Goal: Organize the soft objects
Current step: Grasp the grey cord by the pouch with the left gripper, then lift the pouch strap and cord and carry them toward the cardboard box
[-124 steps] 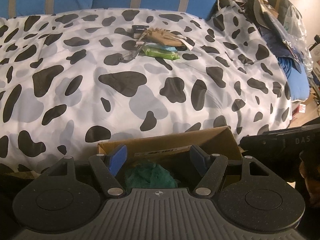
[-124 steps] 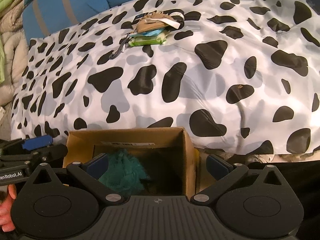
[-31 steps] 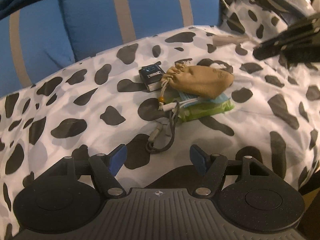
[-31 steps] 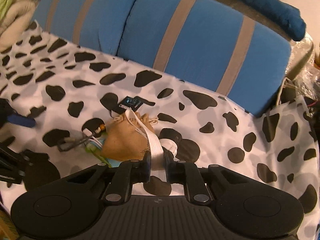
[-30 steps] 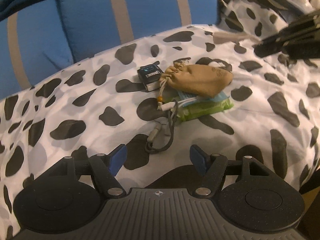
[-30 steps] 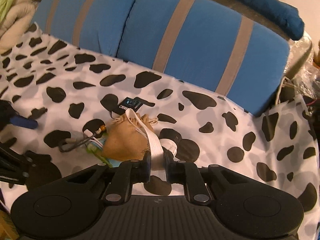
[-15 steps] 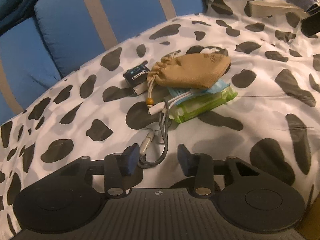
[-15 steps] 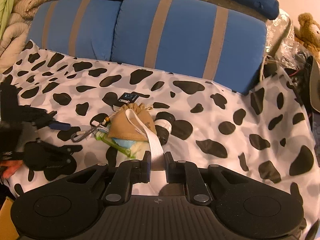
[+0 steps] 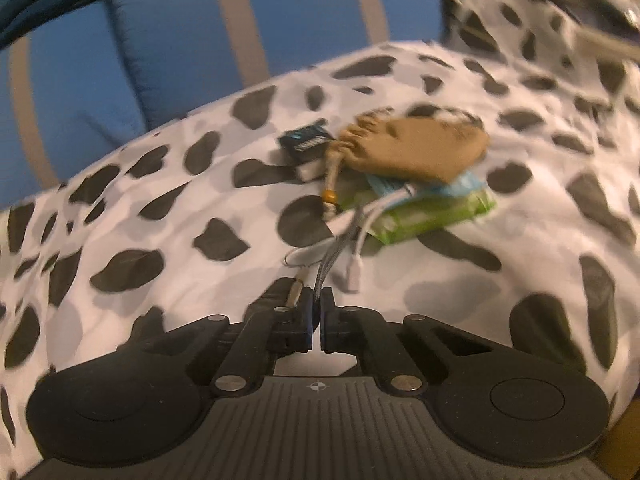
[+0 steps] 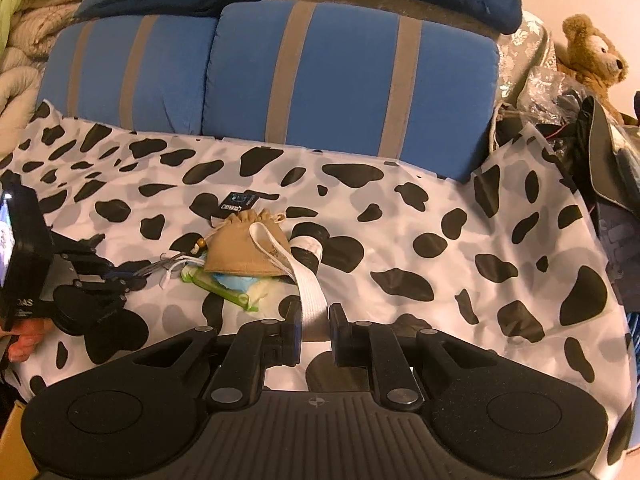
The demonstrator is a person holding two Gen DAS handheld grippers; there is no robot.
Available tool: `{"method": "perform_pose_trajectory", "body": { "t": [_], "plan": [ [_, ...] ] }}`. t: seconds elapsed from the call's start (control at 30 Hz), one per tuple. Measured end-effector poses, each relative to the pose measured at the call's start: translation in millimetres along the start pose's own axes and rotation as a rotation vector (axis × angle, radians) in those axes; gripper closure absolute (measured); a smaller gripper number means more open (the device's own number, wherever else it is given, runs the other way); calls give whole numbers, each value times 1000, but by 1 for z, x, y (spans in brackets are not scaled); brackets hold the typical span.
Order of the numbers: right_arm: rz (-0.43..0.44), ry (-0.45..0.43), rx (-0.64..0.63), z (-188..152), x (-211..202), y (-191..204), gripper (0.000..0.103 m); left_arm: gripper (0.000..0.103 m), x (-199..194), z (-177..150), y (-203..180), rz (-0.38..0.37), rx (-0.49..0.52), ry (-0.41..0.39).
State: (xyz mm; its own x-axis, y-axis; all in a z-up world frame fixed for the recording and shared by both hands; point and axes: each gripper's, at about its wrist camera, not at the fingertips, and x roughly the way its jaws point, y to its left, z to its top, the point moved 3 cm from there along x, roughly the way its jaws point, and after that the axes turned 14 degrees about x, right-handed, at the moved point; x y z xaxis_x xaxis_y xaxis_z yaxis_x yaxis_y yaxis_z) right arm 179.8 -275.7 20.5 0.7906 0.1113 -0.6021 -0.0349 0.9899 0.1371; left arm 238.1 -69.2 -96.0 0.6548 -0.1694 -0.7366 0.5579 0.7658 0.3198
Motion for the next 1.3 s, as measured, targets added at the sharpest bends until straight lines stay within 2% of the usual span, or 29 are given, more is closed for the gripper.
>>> {"method": "perform_pose_trajectory", "body": {
  "t": [0.23, 0.33, 0.47, 0.63, 0.77, 0.87, 0.93, 1.03, 1.13, 1.3],
  "plan": [
    [18, 5, -9, -1, 0, 8, 87, 100, -23, 5, 30, -56, -206, -53],
    [27, 8, -18, -2, 0, 13, 87, 100, -26, 4, 41, -132, -312, -67],
    [35, 18, -47, -4, 2, 21, 87, 100, -12, -2, 50, -218, -438, -38],
    [39, 28, -68, -5, 6, 25, 87, 100, 8, -3, 52, -284, -532, -1],
    [38, 36, -58, -5, 8, 21, 87, 100, 25, -9, 60, -333, -675, 32],
    [39, 38, -55, -5, 7, 17, 87, 100, 32, -14, 70, -348, -778, 33],
    [38, 39, -55, -5, 7, 15, 87, 100, 33, -19, 79, -332, -850, 35],
    [36, 37, -47, -4, 7, 12, 87, 100, 26, -22, 89, -254, -867, 47],
    [39, 31, -34, -2, 5, 10, 87, 100, 9, -18, 97, -189, -819, 23],
    [54, 23, -28, -1, 2, 13, 87, 100, -23, -12, 99, -200, -751, -46]
  ]
}}
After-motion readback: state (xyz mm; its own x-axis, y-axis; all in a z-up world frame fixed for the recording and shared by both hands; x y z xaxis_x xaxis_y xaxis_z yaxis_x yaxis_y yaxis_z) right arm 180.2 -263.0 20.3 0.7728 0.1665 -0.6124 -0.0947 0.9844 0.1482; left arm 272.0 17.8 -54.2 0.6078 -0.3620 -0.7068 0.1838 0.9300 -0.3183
